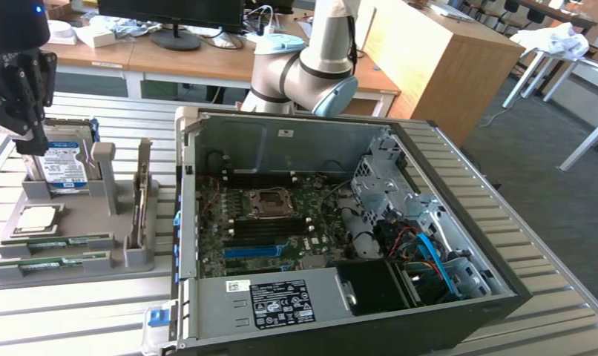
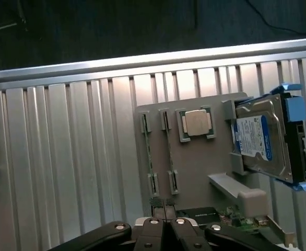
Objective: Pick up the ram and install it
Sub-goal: 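Pick up the ram and move it above insertion slot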
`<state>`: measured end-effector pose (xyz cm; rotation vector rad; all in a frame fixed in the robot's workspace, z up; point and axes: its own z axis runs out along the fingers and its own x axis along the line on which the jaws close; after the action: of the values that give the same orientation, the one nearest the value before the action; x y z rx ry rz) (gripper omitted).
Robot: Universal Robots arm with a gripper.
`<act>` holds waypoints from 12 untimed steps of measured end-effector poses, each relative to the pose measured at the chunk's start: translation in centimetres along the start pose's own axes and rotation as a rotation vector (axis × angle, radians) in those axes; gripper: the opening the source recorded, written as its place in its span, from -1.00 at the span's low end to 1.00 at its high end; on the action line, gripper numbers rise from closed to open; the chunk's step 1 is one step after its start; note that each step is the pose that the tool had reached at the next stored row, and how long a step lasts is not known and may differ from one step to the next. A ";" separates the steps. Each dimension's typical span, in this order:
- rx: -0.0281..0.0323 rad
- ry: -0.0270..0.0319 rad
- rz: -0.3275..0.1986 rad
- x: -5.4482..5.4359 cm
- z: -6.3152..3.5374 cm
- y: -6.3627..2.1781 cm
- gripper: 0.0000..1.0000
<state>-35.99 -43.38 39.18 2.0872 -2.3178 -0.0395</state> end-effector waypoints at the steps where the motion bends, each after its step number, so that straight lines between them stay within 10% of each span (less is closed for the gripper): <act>1: 0.0000 0.0006 -0.018 0.0 0.00 0.00 -0.80; 12: 0.0000 0.0032 -0.092 0.0 0.02 0.00 -0.80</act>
<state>-35.99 -43.38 39.16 2.1903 -2.2190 -0.0377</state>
